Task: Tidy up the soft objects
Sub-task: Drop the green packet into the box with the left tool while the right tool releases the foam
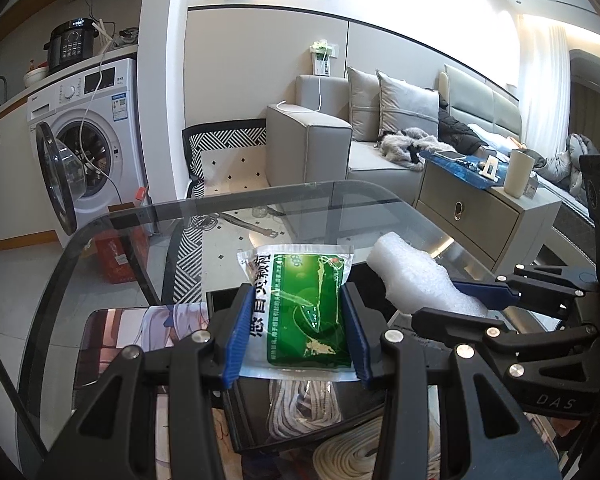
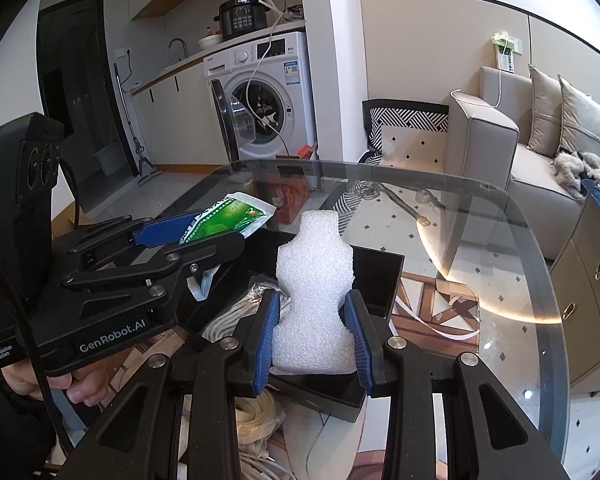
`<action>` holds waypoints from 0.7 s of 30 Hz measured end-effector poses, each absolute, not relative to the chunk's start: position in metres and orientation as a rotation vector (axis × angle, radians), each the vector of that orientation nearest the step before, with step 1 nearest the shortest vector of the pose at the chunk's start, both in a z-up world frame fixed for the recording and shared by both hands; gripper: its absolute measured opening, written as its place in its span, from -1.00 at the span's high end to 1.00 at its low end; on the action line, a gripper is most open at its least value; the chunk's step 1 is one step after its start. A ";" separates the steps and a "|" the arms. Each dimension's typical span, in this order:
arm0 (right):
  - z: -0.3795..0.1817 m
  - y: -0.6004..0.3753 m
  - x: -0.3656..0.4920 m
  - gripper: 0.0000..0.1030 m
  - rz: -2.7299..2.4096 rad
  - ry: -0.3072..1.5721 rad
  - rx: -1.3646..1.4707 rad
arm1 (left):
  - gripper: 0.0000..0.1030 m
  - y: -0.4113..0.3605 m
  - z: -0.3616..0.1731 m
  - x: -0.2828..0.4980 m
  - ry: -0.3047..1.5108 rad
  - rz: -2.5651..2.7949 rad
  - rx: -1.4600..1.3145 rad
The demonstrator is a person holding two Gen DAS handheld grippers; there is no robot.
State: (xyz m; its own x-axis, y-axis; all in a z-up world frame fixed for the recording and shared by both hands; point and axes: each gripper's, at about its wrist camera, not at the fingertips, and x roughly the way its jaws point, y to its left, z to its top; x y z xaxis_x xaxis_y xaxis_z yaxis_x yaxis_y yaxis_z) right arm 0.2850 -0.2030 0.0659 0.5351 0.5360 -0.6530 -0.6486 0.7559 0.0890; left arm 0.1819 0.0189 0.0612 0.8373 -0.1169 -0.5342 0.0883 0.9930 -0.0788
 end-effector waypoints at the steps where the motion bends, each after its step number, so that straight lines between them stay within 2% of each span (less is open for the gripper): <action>1: 0.065 -0.201 0.286 0.34 0.707 0.717 -0.178 | 0.18 0.019 0.060 0.183 0.573 -0.107 -0.050; 17: 0.052 -0.191 0.300 0.34 0.697 0.738 -0.218 | 0.17 0.015 0.043 0.195 0.637 -0.106 -0.032; 19: 0.051 -0.189 0.299 0.30 0.696 0.736 -0.227 | 0.15 0.015 0.042 0.194 0.642 -0.104 -0.032; 21: 0.052 -0.190 0.296 0.17 0.686 0.722 -0.235 | 0.12 0.015 0.042 0.194 0.642 -0.104 -0.033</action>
State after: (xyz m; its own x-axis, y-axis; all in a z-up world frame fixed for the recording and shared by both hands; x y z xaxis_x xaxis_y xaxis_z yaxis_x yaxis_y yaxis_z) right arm 0.2961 -0.1905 0.0517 0.5455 0.4949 -0.6764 -0.6501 0.7592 0.0312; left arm 0.1936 0.0146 0.0425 0.7961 -0.1073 -0.5956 0.0866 0.9942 -0.0634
